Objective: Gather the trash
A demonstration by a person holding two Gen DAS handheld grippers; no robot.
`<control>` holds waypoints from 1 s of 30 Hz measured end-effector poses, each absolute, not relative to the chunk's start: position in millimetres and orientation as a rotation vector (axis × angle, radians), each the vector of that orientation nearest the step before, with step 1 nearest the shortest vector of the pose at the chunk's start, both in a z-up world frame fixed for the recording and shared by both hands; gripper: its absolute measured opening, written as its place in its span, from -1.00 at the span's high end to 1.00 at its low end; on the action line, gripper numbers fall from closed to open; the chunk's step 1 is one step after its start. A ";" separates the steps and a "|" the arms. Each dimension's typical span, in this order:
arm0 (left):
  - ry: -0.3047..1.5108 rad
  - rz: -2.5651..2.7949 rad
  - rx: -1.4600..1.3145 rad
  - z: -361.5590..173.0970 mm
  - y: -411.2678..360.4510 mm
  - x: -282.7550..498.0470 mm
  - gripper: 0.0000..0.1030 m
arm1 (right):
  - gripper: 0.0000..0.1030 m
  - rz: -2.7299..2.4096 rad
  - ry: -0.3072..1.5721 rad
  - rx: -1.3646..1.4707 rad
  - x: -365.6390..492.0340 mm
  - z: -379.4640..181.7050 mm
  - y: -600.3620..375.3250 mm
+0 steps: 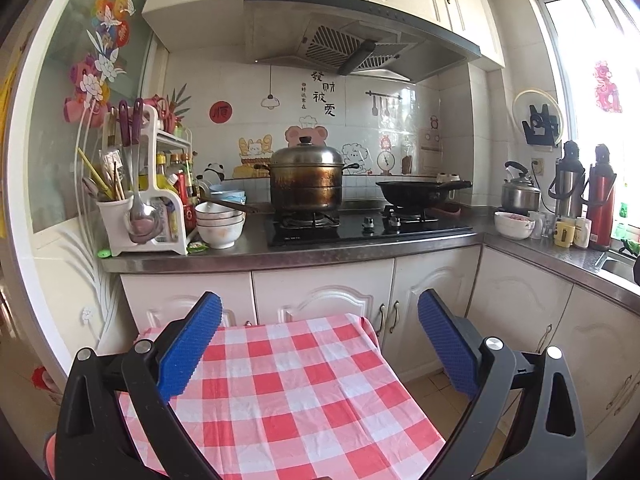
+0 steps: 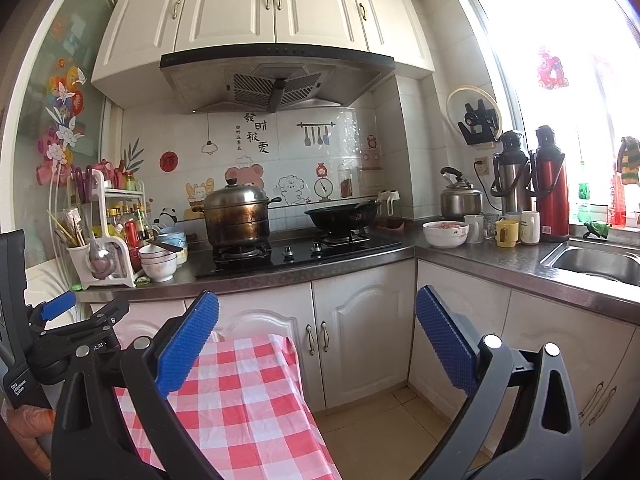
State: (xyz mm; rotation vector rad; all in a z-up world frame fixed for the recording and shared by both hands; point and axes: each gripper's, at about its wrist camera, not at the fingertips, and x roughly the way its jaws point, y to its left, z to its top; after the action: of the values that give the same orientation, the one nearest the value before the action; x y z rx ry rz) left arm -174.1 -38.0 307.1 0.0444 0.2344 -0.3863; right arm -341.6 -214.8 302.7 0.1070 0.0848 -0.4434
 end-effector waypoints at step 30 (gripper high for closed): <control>0.523 -0.320 0.027 195.4 -16.2 -109.8 -0.89 | -0.93 -0.340 0.285 0.110 -256.9 228.4 -209.9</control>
State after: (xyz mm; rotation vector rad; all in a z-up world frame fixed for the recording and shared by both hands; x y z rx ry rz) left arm -109.8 -16.2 195.4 0.0268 0.5228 -0.3200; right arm -256.9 -209.9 228.4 0.1097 0.2848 -0.3396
